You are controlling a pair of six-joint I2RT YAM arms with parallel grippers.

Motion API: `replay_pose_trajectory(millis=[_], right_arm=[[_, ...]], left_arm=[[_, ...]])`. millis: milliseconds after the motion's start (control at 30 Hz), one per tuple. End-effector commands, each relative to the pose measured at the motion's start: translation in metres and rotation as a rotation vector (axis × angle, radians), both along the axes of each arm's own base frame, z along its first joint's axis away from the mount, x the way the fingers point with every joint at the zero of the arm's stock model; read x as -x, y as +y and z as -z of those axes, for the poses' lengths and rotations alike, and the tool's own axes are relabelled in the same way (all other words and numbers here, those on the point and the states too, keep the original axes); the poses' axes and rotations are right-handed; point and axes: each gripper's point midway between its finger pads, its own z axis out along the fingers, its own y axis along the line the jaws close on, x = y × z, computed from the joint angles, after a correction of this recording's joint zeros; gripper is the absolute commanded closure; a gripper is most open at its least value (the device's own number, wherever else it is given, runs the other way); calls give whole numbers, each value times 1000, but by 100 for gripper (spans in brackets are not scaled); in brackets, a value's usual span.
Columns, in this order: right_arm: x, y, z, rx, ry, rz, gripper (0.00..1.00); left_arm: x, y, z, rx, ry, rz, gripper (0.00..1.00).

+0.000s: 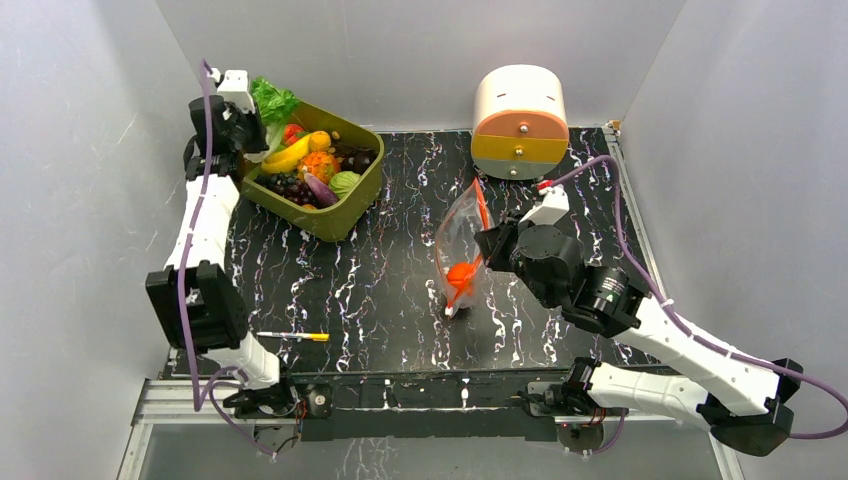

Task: Place the food in the zip-top bag and seal the zipper
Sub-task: Pick up the fake vegetable from the bin.

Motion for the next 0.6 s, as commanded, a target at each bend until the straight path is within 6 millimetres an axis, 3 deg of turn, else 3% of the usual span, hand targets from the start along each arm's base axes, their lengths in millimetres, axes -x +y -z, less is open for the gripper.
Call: replay_pose_trajectory(millis=[0,300,567], right_arm=[[1,-2,-11,-62,-16,13,100],[6,7,4,-106,35,-15,100],[5,17,14,-139,61,-22,100]], left_arm=[[26,-40,-63,169,-173,121,91],[83,-89,-83,374,-215,299,92],[124,-122,-65,510,-115,408,92]])
